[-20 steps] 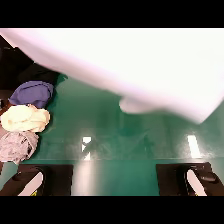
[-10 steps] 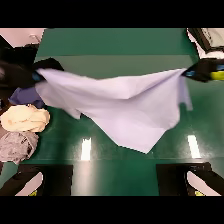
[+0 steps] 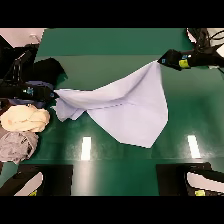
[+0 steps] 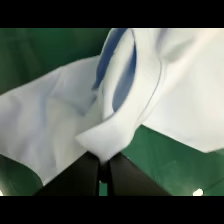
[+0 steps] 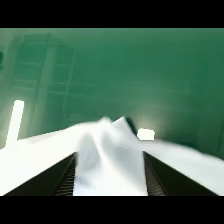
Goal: Fold the shirts.
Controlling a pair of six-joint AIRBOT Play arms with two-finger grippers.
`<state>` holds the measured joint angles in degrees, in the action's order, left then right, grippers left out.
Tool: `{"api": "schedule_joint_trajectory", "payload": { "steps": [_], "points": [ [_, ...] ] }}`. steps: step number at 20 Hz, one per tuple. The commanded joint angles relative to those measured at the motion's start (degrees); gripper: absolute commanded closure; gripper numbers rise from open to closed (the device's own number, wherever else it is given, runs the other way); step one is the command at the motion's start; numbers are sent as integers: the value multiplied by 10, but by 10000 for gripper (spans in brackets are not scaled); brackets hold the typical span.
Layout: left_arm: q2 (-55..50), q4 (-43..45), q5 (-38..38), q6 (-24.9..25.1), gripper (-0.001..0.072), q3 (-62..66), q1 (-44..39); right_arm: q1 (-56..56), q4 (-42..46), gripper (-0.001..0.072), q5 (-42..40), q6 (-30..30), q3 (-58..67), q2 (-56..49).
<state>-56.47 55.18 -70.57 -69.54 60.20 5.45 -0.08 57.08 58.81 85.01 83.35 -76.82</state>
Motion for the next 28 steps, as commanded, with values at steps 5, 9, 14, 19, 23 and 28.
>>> {"api": "schedule_joint_trajectory", "payload": {
  "steps": [5,9,14,19,23,28],
  "points": [
    [-1,39,102,1,676,-5,0,-64,1,281,146,-36,-121,97],
    [-1,38,132,0,676,-5,0,-71,-1,280,188,-7,-344,223],
    [-1,38,125,-7,676,-6,0,-49,-6,280,192,36,-537,300],
    [-1,38,121,-10,676,-6,0,33,-66,280,124,49,-608,293],
    [-1,38,99,-10,676,-6,0,91,-80,280,71,49,-608,226],
    [-1,38,87,-10,676,-6,0,134,-80,592,6,43,-608,214]
  ]
}}
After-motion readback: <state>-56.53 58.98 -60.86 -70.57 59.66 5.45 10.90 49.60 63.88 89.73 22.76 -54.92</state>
